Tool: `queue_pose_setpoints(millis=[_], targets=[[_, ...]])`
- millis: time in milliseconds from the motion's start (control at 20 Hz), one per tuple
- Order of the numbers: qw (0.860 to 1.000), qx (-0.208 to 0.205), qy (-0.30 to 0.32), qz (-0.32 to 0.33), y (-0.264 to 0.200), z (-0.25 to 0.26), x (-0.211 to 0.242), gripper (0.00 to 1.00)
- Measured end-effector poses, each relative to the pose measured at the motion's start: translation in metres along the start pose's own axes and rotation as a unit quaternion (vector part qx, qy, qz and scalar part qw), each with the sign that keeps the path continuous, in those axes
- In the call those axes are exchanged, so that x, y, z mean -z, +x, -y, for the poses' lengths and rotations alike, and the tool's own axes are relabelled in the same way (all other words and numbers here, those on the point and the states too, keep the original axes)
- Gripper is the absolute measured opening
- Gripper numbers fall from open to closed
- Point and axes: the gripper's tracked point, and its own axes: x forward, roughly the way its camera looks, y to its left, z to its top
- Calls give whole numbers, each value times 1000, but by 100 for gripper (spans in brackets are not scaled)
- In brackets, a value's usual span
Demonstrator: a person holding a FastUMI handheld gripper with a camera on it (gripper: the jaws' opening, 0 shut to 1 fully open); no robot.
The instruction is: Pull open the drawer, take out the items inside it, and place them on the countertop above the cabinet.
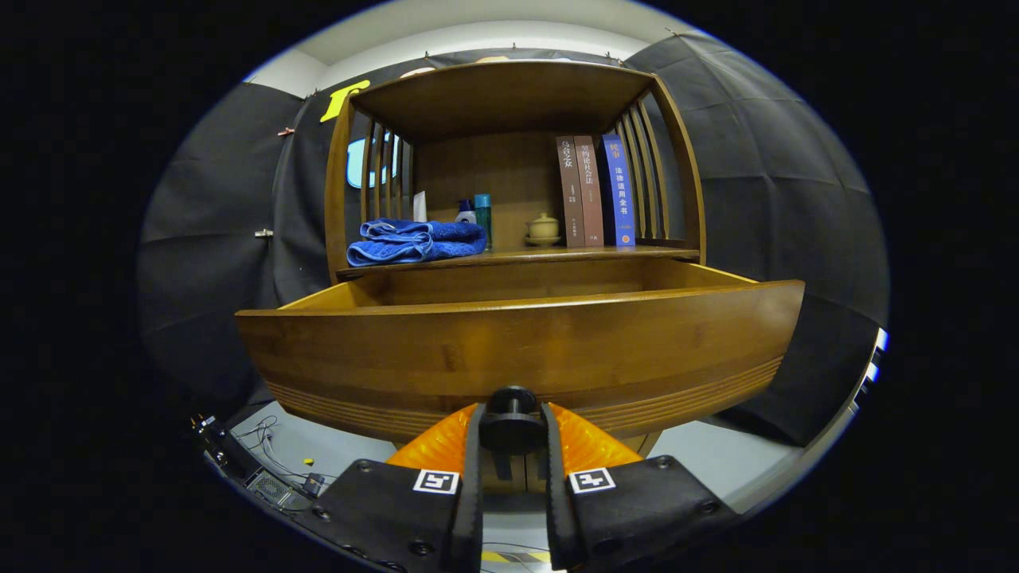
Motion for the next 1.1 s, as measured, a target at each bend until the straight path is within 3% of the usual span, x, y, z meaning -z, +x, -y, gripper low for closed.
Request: queue_pose_setpoints(millis=[350, 450, 500, 700, 950, 1100], targets=[[1000, 2, -9, -3, 1, 2, 1, 36], [1000, 0, -17, -7, 1, 2, 2, 42], [1000, 0, -25, -9, 0, 2, 2, 48], [1000, -12, -24, -6, -17, 4, -18, 98], [999, -23, -29, -13, -42, 5, -74, 97], [998, -44, 2, -47, -40, 0, -102, 97]])
